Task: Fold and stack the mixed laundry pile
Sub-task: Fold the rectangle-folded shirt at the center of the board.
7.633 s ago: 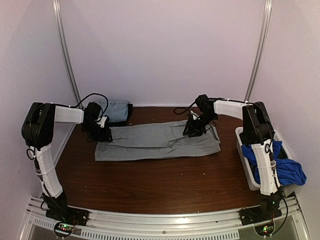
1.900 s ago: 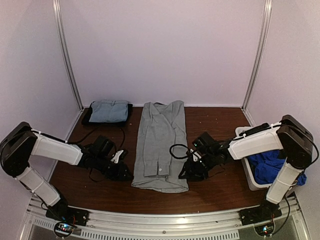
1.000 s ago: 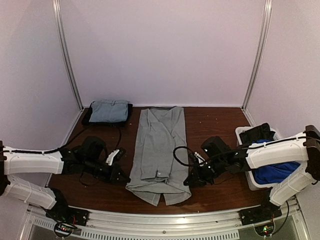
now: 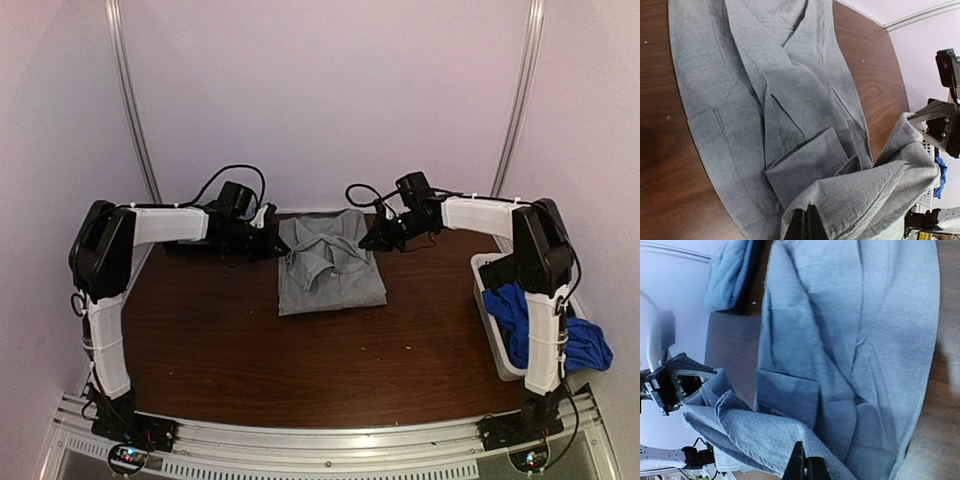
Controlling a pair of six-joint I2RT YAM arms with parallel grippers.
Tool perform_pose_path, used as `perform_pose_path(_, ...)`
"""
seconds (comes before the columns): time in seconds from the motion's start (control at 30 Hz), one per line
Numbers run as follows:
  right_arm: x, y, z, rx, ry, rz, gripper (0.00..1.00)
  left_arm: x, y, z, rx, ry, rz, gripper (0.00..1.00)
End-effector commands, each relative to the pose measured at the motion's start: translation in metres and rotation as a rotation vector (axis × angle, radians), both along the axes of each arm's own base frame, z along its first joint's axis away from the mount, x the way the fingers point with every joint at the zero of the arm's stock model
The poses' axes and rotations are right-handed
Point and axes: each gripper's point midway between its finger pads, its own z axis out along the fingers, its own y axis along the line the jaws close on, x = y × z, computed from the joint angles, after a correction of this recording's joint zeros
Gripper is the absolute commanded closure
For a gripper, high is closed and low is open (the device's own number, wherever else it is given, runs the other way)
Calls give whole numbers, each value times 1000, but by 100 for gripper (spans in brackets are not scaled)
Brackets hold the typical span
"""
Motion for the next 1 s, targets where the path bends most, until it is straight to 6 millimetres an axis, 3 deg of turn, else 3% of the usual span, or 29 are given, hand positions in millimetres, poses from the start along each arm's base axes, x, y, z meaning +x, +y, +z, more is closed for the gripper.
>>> perform_pose_path(0.0,15,-10,-38,-37,63,23,100,27,-19,-10,-25,-30,-29,100)
perform_pose_path(0.1,22,-12,-55,-28,83,8,100,37,-20,-29,-15,-9,-13,100)
perform_pose_path(0.2,28,-12,-63,-18,96,2,100,43,-8,-53,17,36,37,100)
perform_pose_path(0.23,31,-11,-63,-13,95,0,96,44,-3,-57,19,47,47,100)
perform_pose_path(0.3,36,-12,-56,1,88,-2,78,46,7,-60,22,59,69,100)
perform_pose_path(0.4,42,-22,-31,22,54,-16,59,53,17,-39,-14,18,84,94)
perform_pose_path(0.57,27,-46,21,48,-13,-14,38,59,46,12,-48,-89,152,64)
perform_pose_path(0.63,9,-53,26,29,-19,5,37,49,52,30,-67,-123,157,56)
perform_pose_path(0.7,-12,-58,23,22,6,24,38,34,54,36,-69,-148,129,54)
perform_pose_path(0.83,-57,-54,6,33,76,48,48,-7,48,25,-54,-135,61,54)
perform_pose_path(0.97,-91,-27,-11,42,113,113,63,-44,36,-2,-45,-81,12,56)
